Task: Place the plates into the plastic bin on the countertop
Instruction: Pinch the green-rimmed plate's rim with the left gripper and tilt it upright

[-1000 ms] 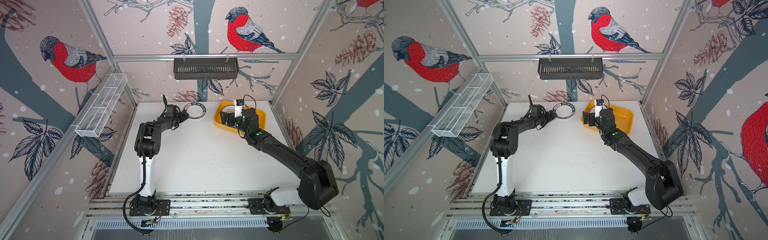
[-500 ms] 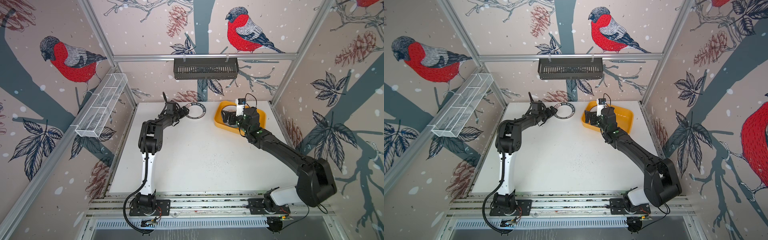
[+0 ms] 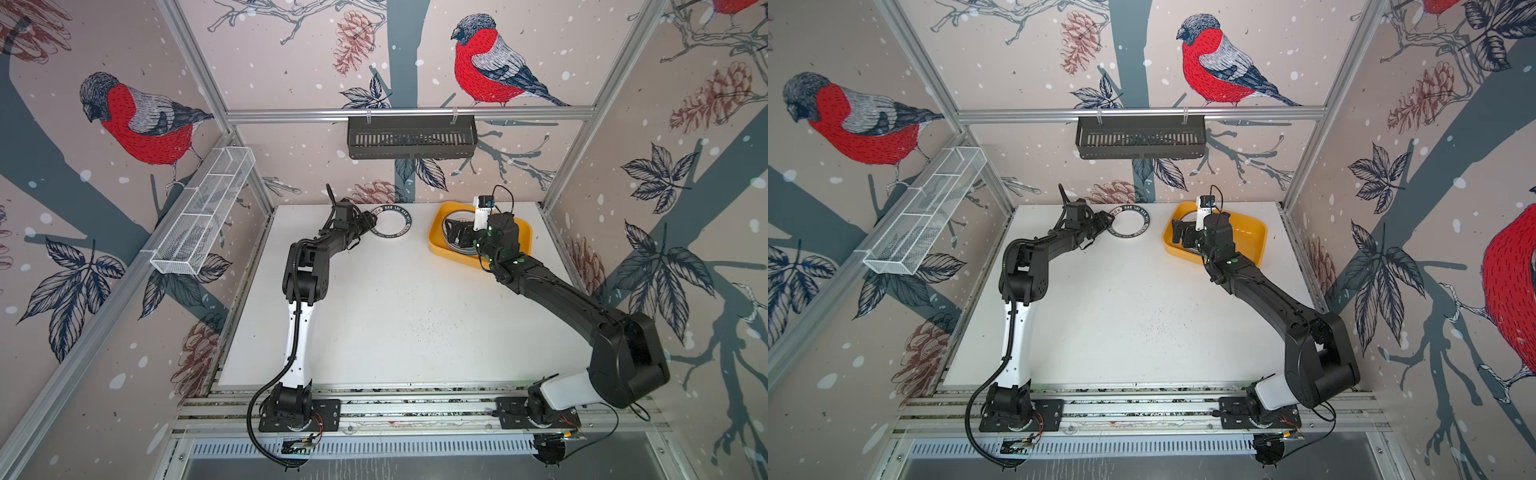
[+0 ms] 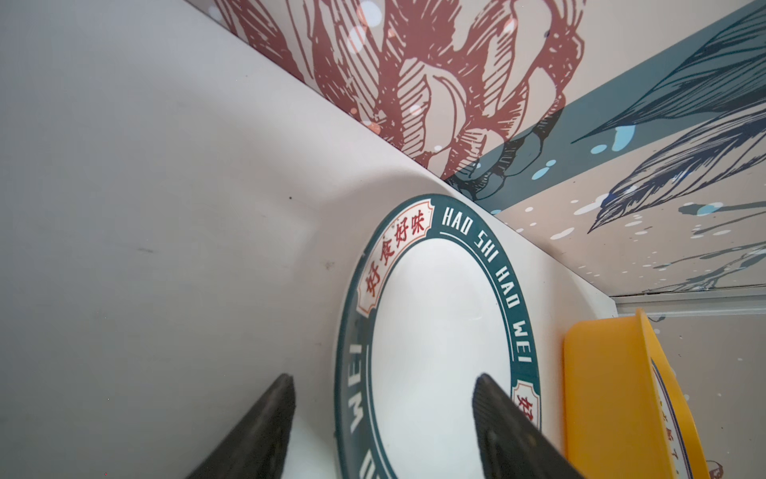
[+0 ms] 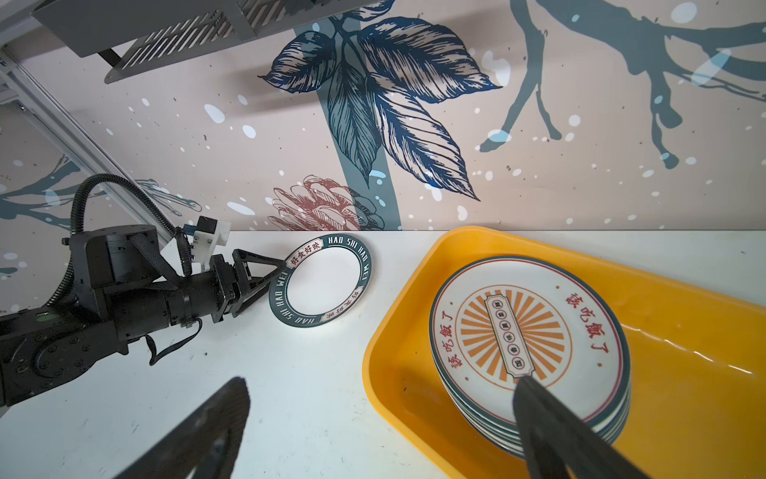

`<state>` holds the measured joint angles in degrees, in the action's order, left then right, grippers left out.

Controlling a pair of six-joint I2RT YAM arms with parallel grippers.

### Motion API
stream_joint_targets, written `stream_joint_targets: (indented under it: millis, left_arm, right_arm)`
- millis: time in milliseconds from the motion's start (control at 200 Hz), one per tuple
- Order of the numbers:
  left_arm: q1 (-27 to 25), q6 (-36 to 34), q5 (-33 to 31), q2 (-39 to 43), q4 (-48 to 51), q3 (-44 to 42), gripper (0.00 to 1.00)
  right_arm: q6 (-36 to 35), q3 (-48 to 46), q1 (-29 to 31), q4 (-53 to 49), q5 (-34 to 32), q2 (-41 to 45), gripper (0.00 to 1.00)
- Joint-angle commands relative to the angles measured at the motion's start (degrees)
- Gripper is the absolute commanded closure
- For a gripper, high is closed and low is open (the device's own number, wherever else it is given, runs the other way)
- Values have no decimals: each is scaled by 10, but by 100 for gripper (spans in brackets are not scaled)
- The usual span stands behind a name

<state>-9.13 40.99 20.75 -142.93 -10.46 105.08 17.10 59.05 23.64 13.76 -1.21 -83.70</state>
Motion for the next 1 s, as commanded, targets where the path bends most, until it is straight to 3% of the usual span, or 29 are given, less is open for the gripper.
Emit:
stream_joint_targets:
  millis: [0, 95, 370, 580, 765, 991]
  left_arm:
    - [-3, 19, 10, -13, 76, -8, 42]
    - [-3, 22, 9, -15, 76, -10, 54]
    - [-2, 38, 1, -9, 62, -23, 77]
    - [-3, 43, 0, -3, 58, -32, 83]
    - [-3, 51, 8, 0, 45, -39, 97]
    - [-2, 70, 22, 16, 25, -52, 100]
  right_arm:
    - [10, 6, 0, 8, 6, 0, 0]
    - [11, 6, -1, 5, 5, 0, 0]
    - [15, 9, -3, 2, 7, -4, 0]
    - [16, 9, -6, 2, 7, -4, 0]
    - [20, 8, -8, 6, 15, -10, 0]
    - [22, 9, -13, 9, 24, -17, 0]
